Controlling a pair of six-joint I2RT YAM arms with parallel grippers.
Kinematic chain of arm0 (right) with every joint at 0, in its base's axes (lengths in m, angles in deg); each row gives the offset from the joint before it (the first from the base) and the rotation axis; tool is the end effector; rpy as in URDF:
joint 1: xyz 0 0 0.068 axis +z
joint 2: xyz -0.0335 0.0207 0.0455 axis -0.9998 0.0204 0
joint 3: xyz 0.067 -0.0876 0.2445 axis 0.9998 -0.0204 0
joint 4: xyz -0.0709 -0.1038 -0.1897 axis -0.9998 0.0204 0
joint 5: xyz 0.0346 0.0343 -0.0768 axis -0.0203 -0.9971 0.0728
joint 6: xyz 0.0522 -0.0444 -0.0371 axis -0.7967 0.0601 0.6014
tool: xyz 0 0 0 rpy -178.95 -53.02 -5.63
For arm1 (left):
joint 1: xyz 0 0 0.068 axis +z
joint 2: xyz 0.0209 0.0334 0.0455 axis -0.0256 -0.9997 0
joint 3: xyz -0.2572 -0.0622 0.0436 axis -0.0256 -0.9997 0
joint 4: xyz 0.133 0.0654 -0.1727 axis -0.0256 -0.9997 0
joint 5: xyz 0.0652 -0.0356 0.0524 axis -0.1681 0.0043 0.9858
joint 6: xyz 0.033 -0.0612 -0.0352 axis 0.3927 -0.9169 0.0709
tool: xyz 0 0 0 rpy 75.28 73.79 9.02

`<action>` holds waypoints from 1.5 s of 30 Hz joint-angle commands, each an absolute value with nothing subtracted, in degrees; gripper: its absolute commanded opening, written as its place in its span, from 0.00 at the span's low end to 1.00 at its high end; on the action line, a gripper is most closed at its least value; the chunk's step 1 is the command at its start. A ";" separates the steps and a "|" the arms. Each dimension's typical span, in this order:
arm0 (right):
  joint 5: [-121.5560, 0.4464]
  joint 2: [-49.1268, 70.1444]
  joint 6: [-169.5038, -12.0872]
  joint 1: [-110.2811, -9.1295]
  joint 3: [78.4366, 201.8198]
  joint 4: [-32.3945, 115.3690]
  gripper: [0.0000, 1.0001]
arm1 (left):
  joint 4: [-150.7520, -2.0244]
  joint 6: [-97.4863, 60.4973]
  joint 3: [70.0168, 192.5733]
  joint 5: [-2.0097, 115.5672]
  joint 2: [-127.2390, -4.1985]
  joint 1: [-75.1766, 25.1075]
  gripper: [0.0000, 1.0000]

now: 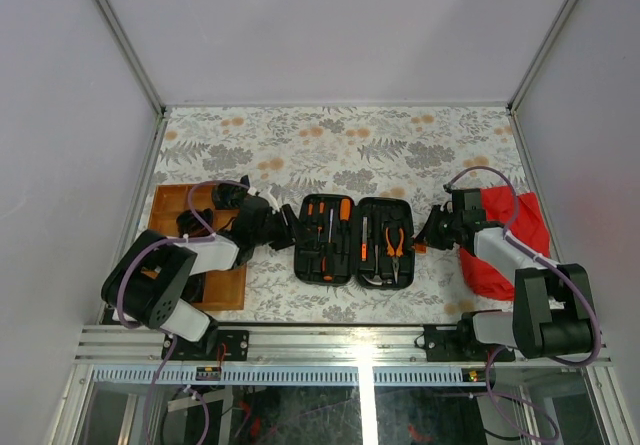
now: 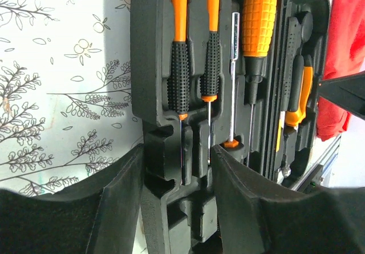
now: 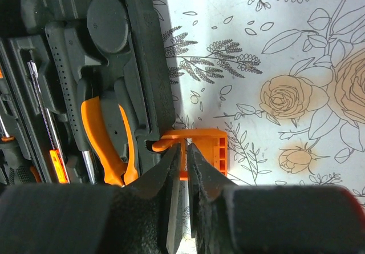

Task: Sort the tools into containers
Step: Close the storage box at the center of the board.

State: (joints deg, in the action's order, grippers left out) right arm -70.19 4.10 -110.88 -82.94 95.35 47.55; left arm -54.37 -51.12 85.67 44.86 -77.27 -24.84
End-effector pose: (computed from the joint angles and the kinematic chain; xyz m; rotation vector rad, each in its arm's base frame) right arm 0.2278 0.0434 0.1563 0.3207 2.4767 0.6163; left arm 0.2331 -0.1408 0.1399 -0.1574 2.3678 -1.0342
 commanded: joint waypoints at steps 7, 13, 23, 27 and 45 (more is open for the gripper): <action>-77.59 5.32 -111.09 -82.11 95.19 44.80 0.16 | -53.07 -52.60 87.73 40.58 -67.96 -25.34 0.47; -77.88 5.88 -111.14 -82.13 94.99 44.26 0.16 | -51.82 -54.34 87.55 39.48 -66.36 -25.64 0.46; -78.05 5.80 -110.98 -82.13 94.93 44.29 0.14 | -50.81 -57.33 88.76 38.91 -64.66 -27.79 0.43; -78.05 5.97 -111.20 -82.09 94.90 44.10 0.12 | -54.49 -56.61 92.68 40.36 -64.08 -30.95 0.42; -78.84 6.33 -111.51 -82.07 94.03 43.05 0.10 | -55.66 -56.57 102.77 44.91 -72.57 -43.71 0.40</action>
